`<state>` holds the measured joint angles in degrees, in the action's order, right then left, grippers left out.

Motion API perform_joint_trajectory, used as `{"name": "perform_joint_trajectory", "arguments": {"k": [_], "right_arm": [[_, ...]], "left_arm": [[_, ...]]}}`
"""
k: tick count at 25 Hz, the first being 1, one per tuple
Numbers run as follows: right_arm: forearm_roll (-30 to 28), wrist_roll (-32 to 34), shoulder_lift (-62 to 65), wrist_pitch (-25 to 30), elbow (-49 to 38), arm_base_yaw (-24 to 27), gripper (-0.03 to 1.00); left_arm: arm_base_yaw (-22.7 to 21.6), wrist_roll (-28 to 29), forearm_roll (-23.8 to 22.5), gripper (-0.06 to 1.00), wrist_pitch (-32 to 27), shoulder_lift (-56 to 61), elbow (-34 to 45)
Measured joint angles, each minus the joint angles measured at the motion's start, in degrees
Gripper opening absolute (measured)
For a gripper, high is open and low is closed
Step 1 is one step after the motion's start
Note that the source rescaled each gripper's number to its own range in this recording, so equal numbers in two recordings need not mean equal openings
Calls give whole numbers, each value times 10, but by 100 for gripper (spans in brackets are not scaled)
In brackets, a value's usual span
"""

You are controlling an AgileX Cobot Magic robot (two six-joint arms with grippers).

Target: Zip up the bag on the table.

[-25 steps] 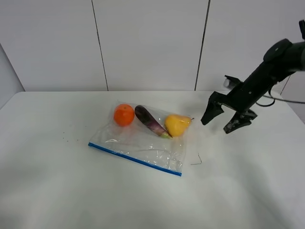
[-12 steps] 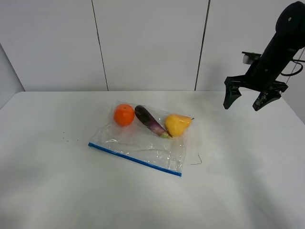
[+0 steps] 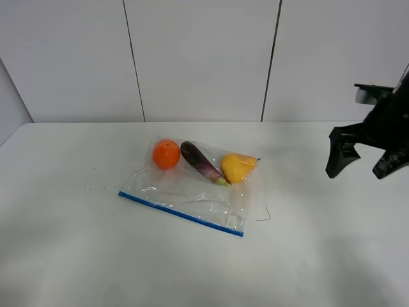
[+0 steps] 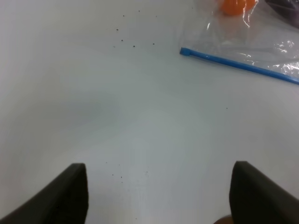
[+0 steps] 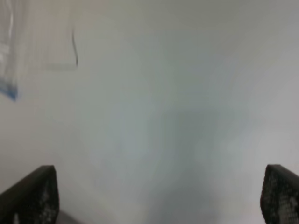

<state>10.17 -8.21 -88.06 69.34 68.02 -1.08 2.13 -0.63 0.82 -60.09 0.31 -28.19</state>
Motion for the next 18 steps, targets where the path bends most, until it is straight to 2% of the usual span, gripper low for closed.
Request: {"name": "perform_joint_trajectory", "arguments": {"k": [9,18], "right_arm": [[-10,2,235,-6,-214,0,95],[-12,2,483,-102,-365,0,95]], "left_arm": [[0,0,0,98,0,0,0],[0,-1,0,98,0,0,0]]}}
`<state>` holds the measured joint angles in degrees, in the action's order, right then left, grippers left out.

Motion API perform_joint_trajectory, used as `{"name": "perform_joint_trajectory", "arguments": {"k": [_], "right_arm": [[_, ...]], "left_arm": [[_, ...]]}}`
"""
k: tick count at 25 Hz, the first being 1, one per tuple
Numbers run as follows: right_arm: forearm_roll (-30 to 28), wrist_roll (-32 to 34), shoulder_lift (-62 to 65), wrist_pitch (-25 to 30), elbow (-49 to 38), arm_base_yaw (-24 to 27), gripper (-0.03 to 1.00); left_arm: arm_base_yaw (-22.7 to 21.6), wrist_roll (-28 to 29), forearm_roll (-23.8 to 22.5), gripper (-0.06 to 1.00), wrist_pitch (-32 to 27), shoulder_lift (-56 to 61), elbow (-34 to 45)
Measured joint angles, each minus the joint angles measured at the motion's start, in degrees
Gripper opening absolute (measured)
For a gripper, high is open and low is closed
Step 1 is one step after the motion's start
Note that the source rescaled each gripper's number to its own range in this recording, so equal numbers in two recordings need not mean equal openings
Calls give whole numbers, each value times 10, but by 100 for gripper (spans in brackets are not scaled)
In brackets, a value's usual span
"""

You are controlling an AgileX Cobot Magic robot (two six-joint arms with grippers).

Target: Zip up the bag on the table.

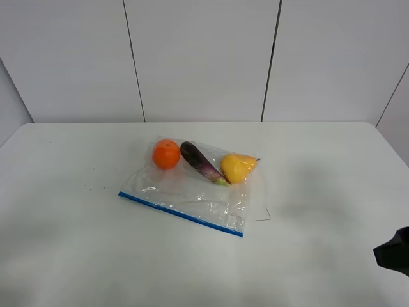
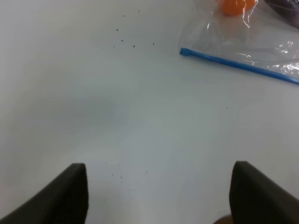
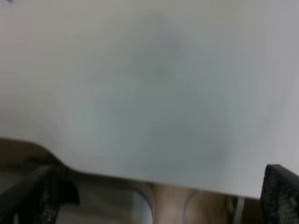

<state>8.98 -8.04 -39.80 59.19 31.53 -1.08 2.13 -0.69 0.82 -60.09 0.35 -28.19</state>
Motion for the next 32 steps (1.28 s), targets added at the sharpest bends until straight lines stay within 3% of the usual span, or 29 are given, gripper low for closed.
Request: {"name": "perform_joint_trajectory", "arguments": {"k": [20,32], "right_arm": [[-5,0,381,-1,-32,0,95],[-5,0,400,-1,-32,0,95]], "left_arm": [[0,0,0,98,0,1,0],[0,0,-1,98,0,1,0]]}}
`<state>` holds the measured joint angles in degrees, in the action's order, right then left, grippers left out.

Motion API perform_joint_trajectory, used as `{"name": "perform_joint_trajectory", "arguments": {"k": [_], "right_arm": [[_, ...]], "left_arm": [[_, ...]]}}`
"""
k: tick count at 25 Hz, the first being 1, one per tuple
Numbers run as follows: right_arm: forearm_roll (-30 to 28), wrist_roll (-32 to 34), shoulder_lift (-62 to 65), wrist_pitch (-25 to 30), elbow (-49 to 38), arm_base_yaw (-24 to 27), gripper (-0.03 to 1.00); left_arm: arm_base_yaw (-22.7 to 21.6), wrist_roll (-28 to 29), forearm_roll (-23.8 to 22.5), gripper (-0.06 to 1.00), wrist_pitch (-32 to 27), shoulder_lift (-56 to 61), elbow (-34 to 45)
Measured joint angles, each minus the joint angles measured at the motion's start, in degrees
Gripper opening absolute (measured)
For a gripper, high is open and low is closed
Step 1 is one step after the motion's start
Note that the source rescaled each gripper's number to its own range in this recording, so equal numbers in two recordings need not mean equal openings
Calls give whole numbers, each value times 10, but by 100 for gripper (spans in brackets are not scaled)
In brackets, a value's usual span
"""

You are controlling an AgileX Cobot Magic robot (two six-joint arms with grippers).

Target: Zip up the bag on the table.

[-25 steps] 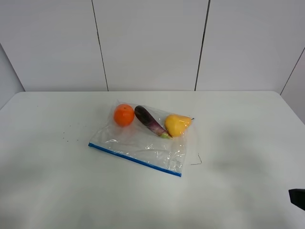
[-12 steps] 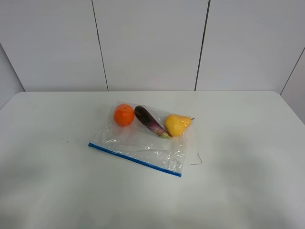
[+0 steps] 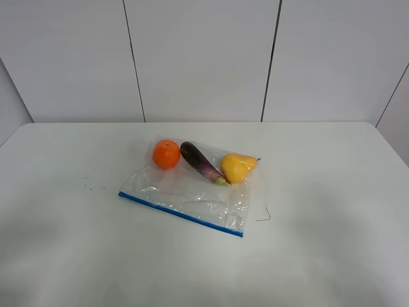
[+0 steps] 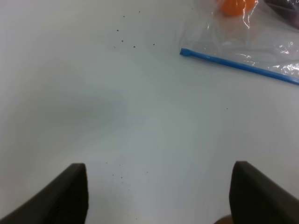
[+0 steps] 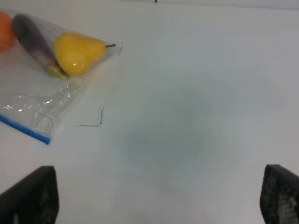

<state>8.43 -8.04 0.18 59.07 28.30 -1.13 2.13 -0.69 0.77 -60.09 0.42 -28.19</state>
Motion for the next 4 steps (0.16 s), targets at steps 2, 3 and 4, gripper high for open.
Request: {"name": "perform_joint_trajectory", "arguments": {"k": [2,3,4], "right_arm": [[0,0,0,0,0,0,95],[0,0,0,0,0,0,95],[0,0,0,0,0,0,95]], "left_arm": [[0,0,0,98,0,0,0],[0,0,0,98,0,0,0],[0,0,0,98,0,0,0]]}}
